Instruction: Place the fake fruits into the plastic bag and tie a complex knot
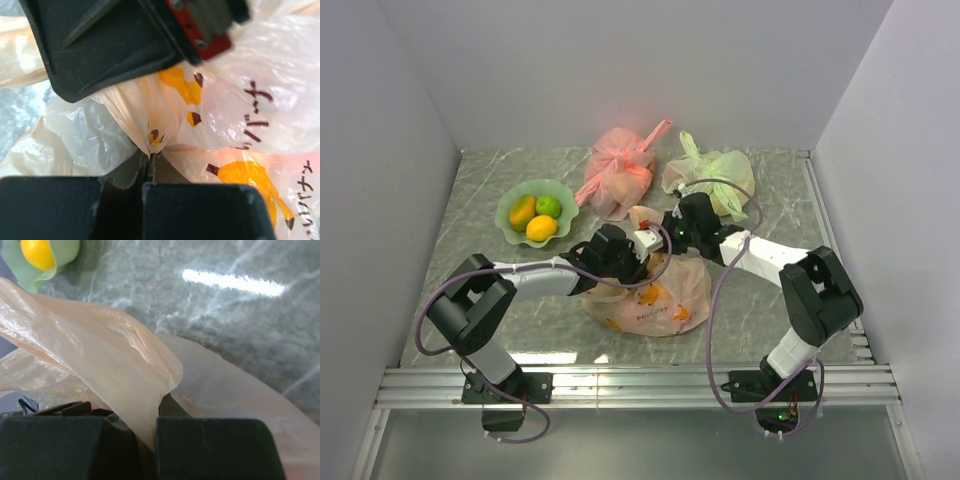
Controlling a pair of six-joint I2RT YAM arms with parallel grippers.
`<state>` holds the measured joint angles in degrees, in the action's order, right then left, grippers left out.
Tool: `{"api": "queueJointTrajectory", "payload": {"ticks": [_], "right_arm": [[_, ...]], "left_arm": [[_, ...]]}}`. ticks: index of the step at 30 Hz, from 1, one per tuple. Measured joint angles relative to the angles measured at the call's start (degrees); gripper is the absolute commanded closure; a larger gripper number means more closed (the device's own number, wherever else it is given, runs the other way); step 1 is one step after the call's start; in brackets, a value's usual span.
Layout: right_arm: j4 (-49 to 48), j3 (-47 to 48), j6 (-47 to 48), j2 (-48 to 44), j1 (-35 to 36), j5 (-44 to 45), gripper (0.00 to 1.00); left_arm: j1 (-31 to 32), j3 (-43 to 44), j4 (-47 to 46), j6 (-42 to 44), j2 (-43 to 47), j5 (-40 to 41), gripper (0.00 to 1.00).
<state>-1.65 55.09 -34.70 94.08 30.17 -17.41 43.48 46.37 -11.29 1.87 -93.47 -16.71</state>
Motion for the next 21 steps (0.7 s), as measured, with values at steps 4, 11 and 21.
{"api": "queueJointTrajectory", "payload": {"ticks": [4, 11, 21], "right_arm": [[3.1, -3.1, -2.8, -3.7, -0.2, 0.8, 1.00], [11.4, -7.1, -5.1, -12.6, -0.3, 6.2, 1.00], [8.3, -9.7, 0.6, -14.4, -1.3, 8.5, 1.00]], "left_arm": [[1.6, 0.0, 2.3, 1.0, 1.7, -1.3, 0.99], [6.1, 4.5, 10.7, 2.3, 2.7, -2.7, 0.70], [0.9, 14.0, 27.8, 2.0, 16.4, -8.6, 0.02]]}}
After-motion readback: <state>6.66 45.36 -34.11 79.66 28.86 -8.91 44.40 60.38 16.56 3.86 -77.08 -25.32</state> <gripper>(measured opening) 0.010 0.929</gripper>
